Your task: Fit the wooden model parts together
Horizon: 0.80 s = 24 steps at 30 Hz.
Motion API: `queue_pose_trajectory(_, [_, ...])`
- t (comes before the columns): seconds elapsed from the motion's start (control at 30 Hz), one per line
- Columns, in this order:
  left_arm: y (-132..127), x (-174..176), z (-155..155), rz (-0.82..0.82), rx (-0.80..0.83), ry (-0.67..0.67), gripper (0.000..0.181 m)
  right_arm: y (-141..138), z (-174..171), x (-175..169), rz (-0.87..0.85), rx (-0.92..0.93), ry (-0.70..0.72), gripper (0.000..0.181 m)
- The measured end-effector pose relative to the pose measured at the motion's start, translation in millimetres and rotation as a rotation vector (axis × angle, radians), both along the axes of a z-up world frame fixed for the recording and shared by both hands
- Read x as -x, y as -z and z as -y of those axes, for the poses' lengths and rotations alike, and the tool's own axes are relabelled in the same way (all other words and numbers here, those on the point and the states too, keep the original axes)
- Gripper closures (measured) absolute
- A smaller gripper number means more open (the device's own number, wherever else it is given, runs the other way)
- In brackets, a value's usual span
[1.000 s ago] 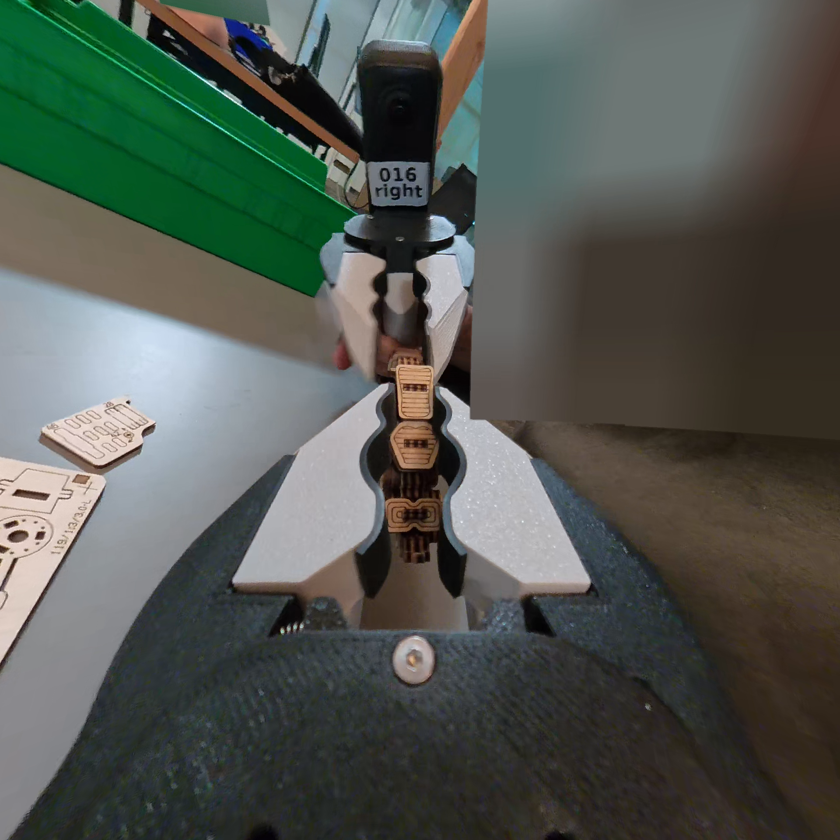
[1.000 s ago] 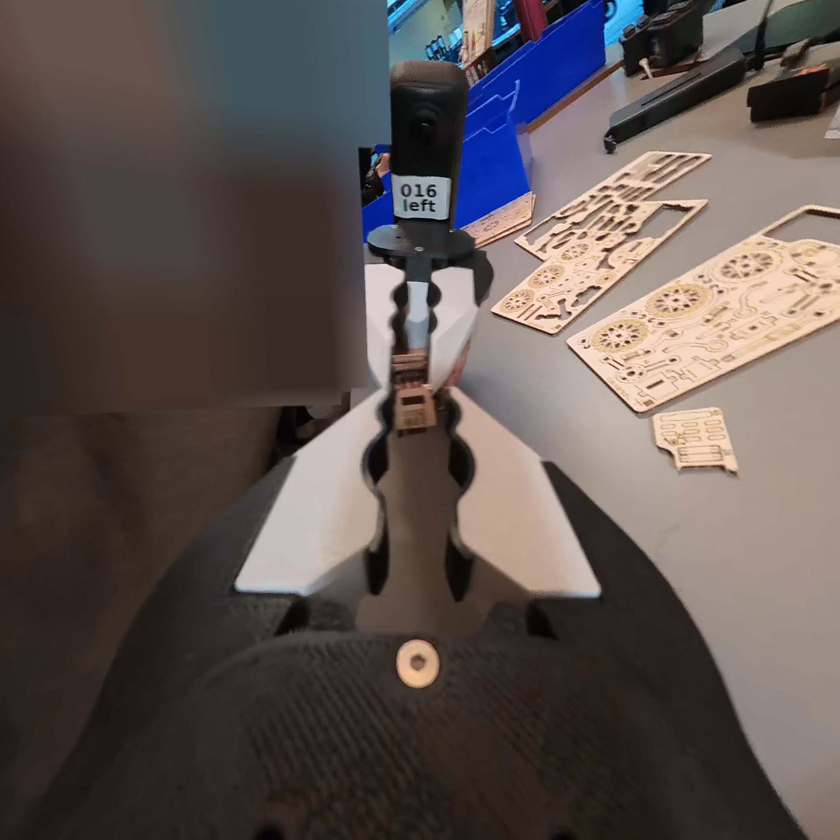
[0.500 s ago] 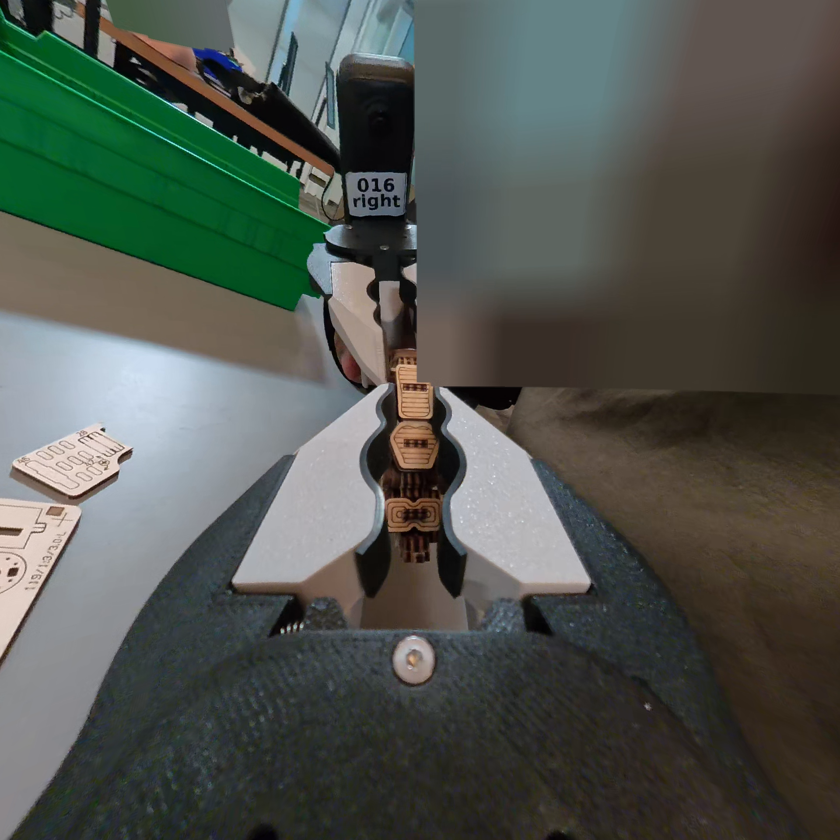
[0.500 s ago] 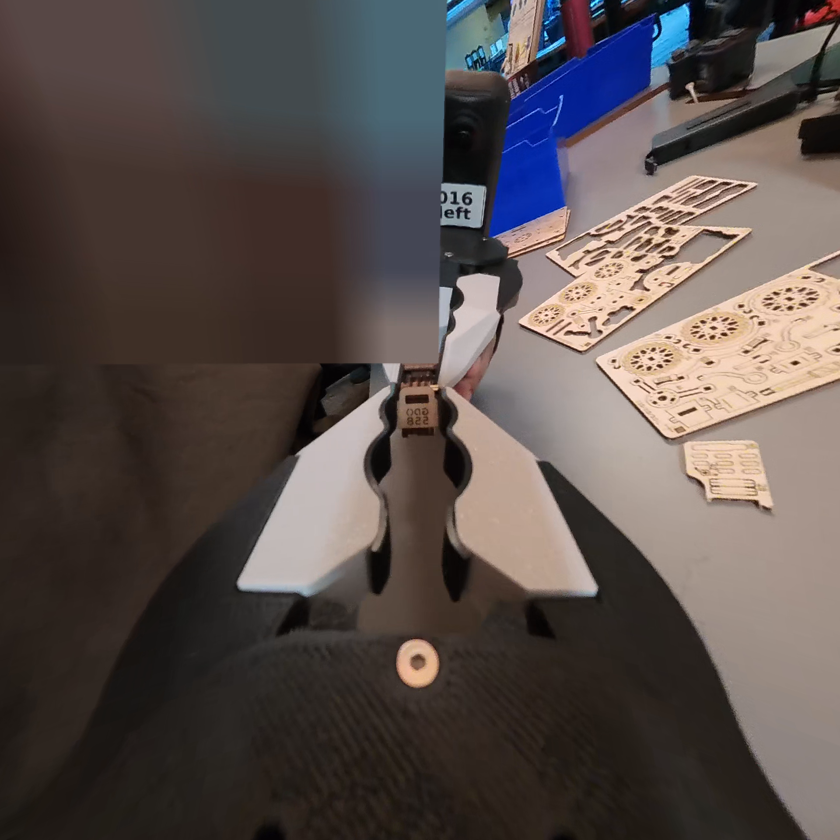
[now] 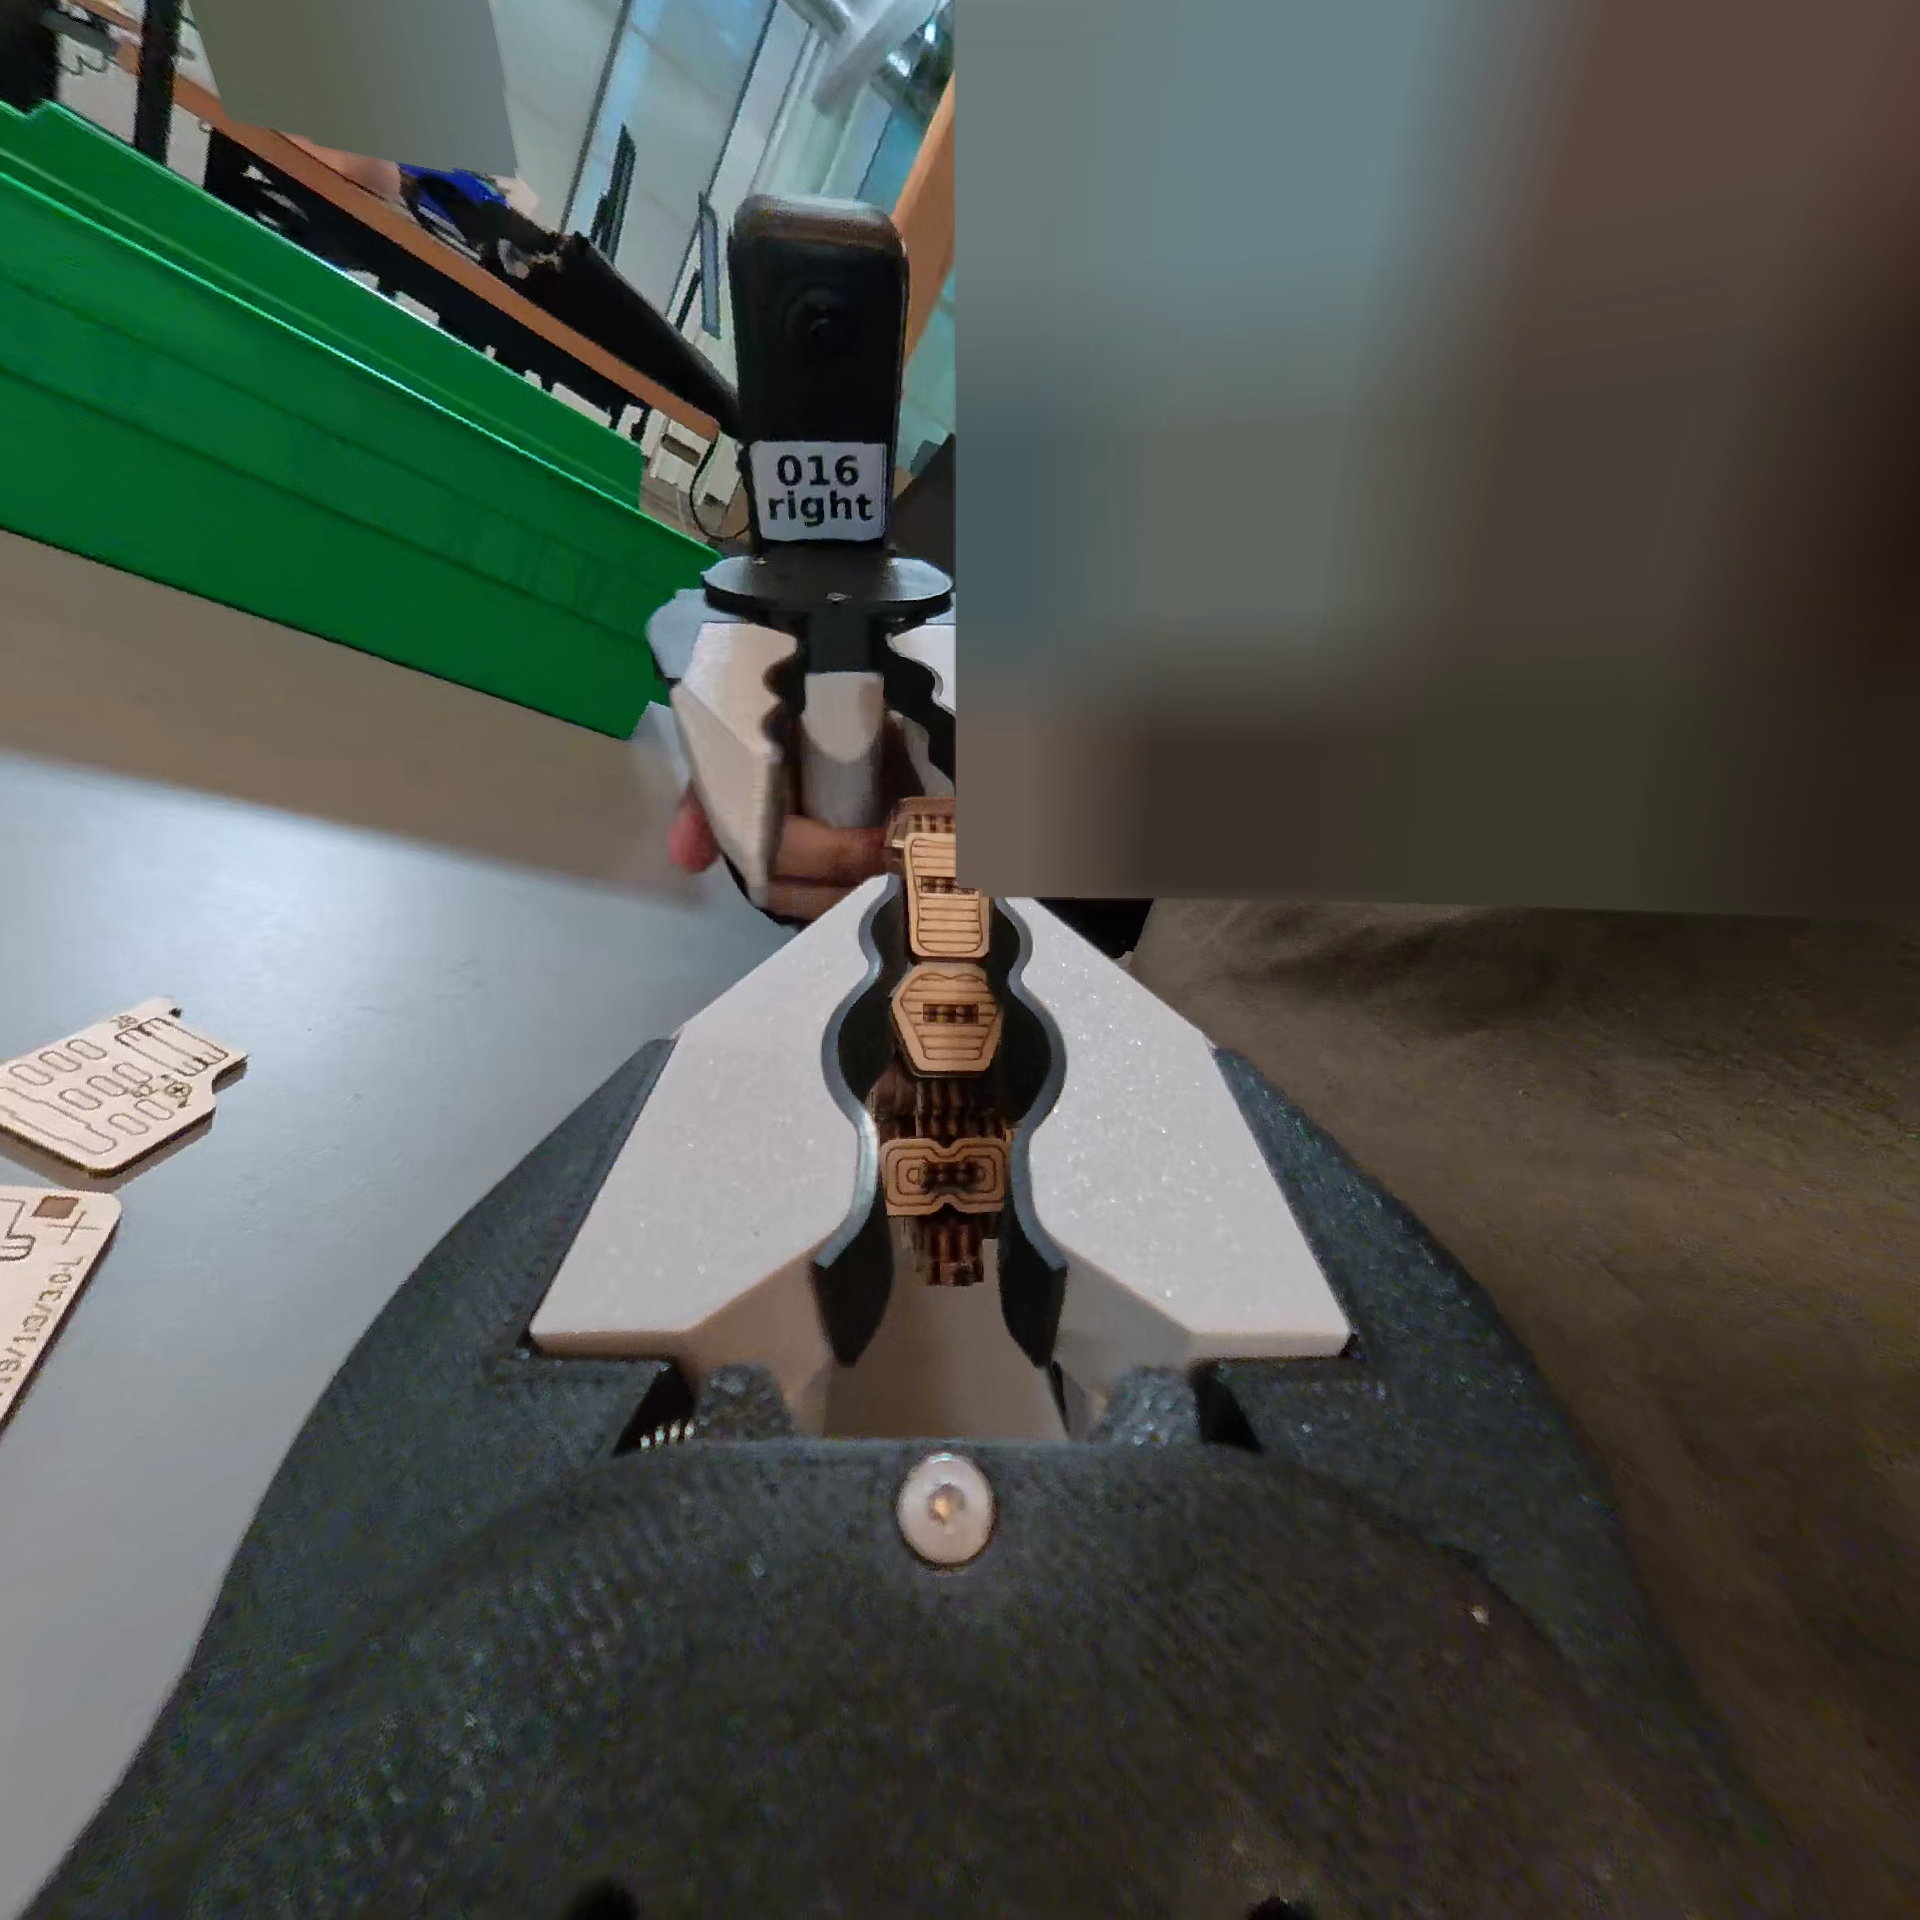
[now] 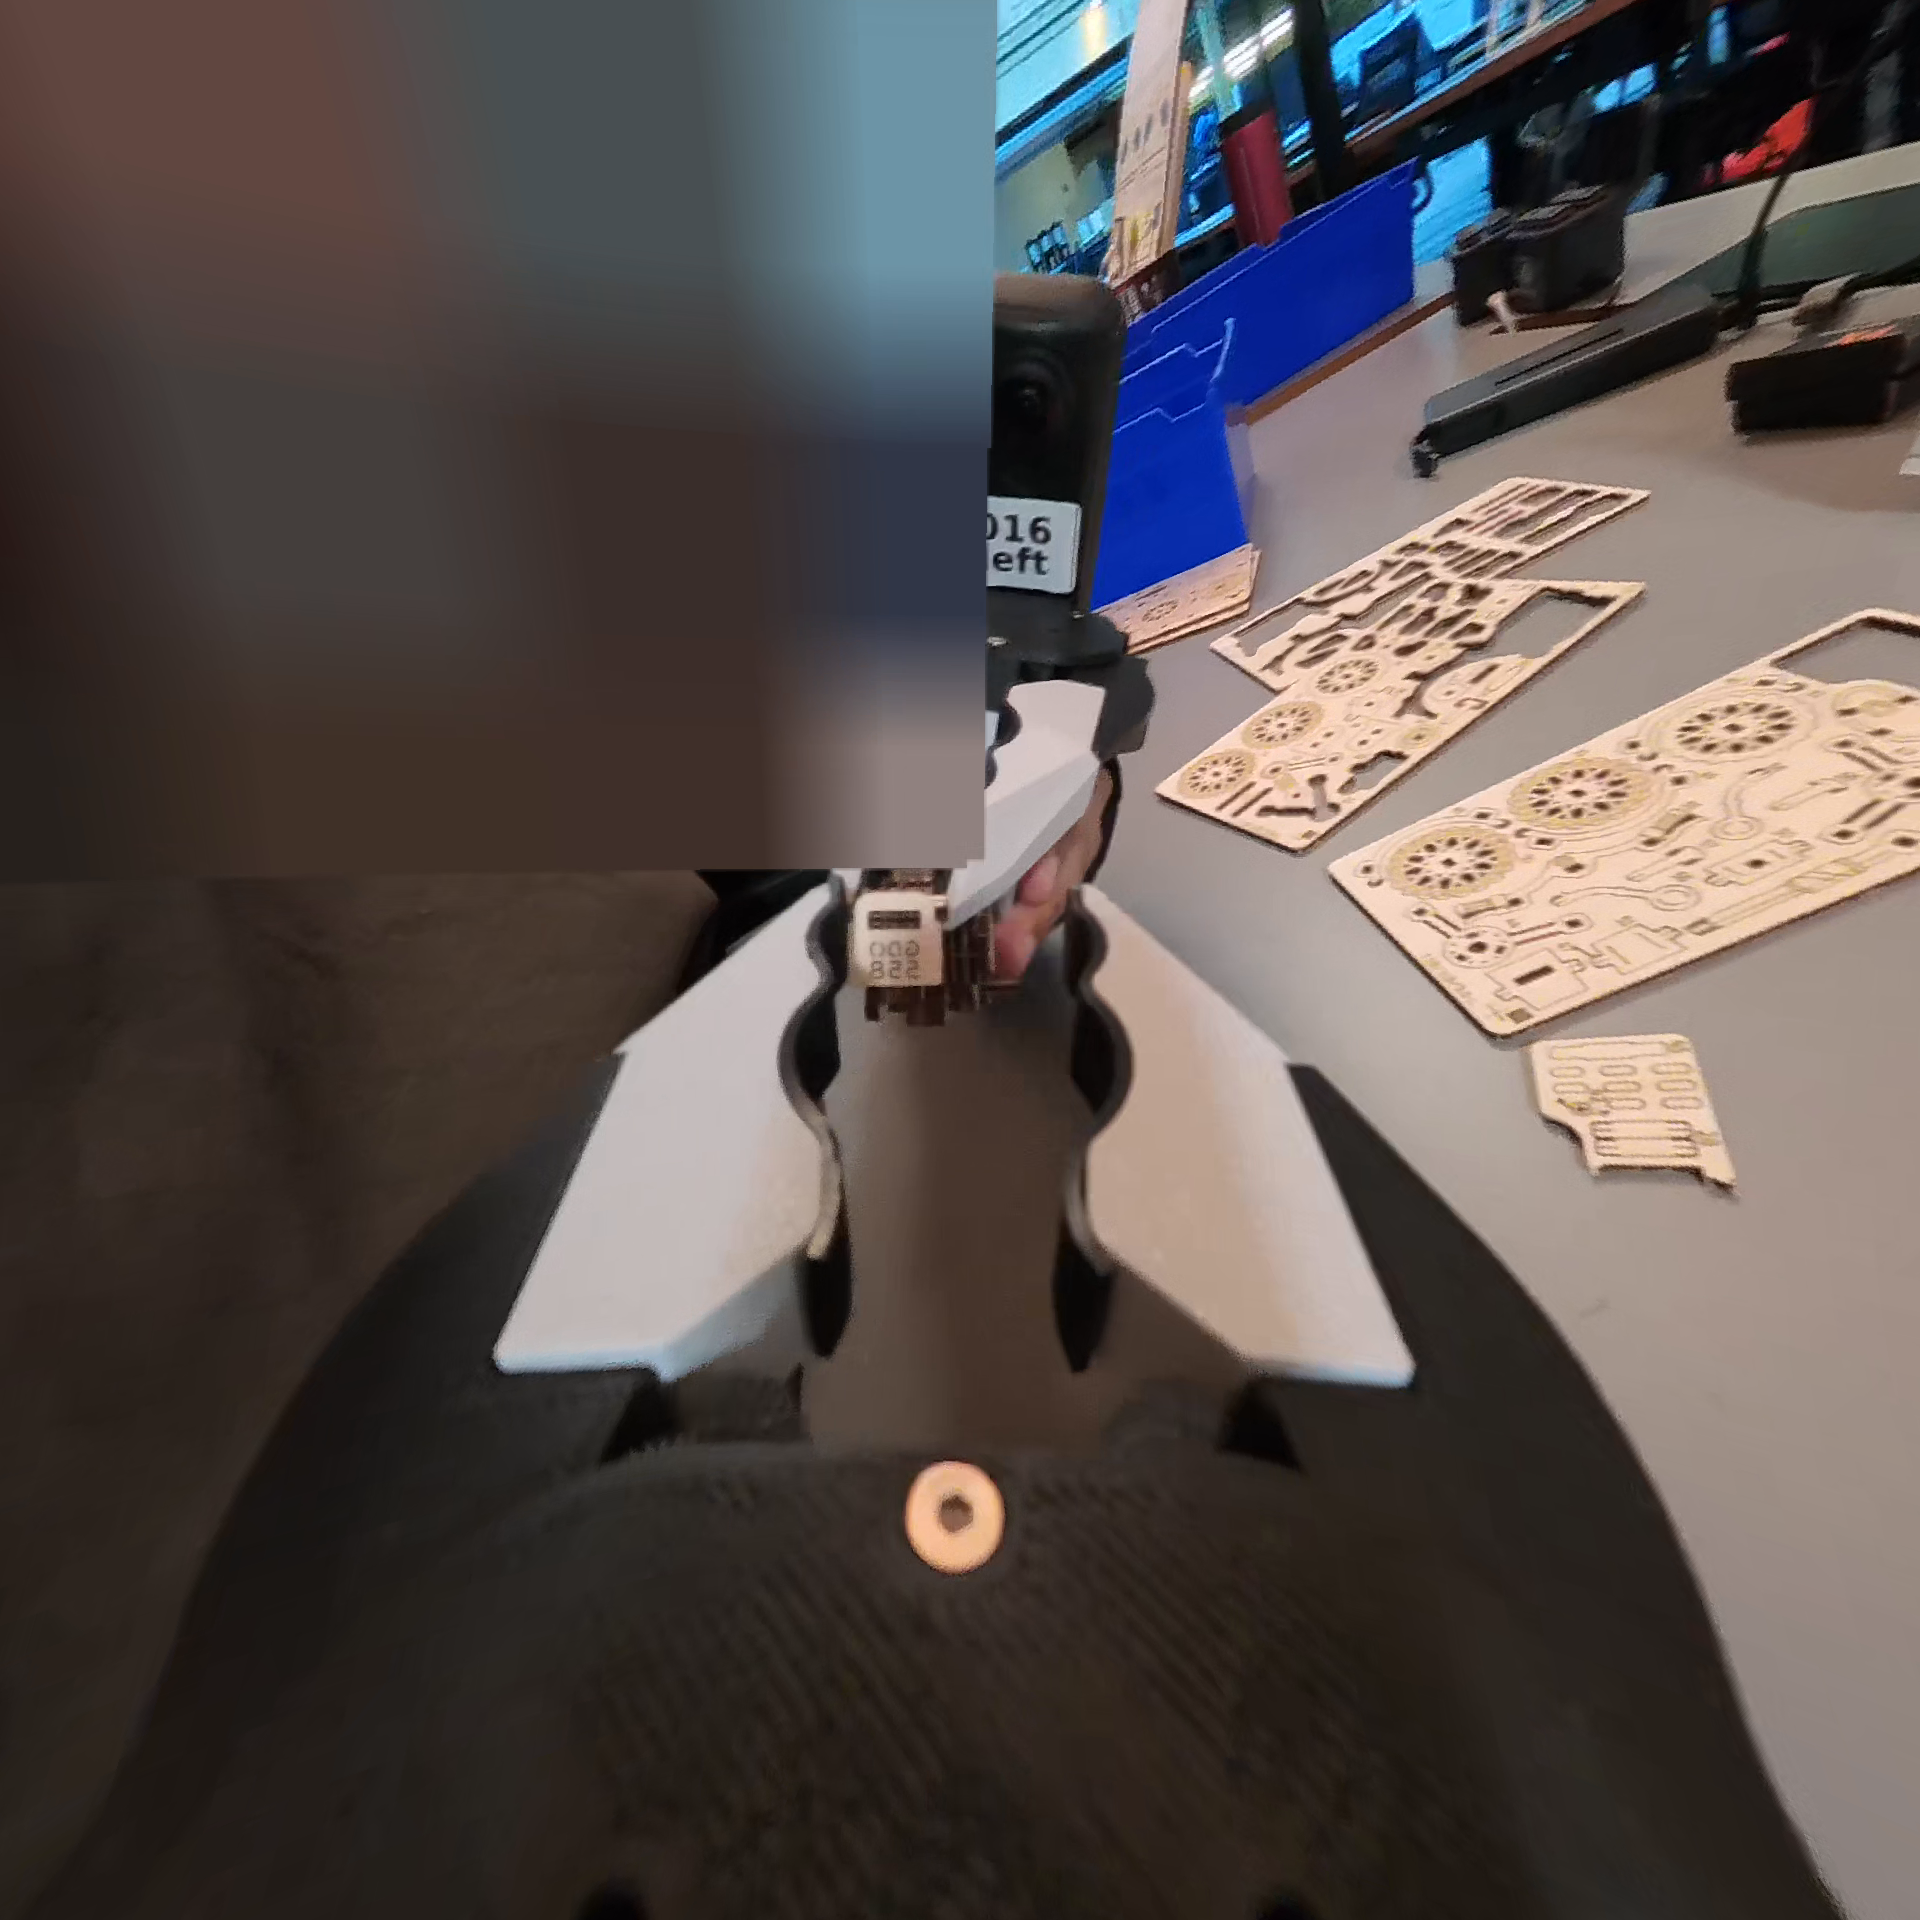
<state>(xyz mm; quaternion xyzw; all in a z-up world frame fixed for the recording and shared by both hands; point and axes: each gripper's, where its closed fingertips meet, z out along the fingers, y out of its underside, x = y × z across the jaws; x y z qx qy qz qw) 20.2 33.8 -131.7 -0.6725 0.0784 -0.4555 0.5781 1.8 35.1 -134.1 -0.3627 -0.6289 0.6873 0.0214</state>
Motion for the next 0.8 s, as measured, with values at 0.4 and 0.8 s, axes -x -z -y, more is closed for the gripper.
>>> queue_pose_trajectory(0.4, [2, -3, -2, 0.002, 0.008, -0.006, 0.170, -7, 4, -8, 0.017, 0.089, -0.079, 0.166])
queue_pose_trajectory(0.8, [-1, -8, 1, -0.006, -0.012, 0.015, 0.170, -8, -1, -6, 0.050, 0.142, -0.081, 0.142])
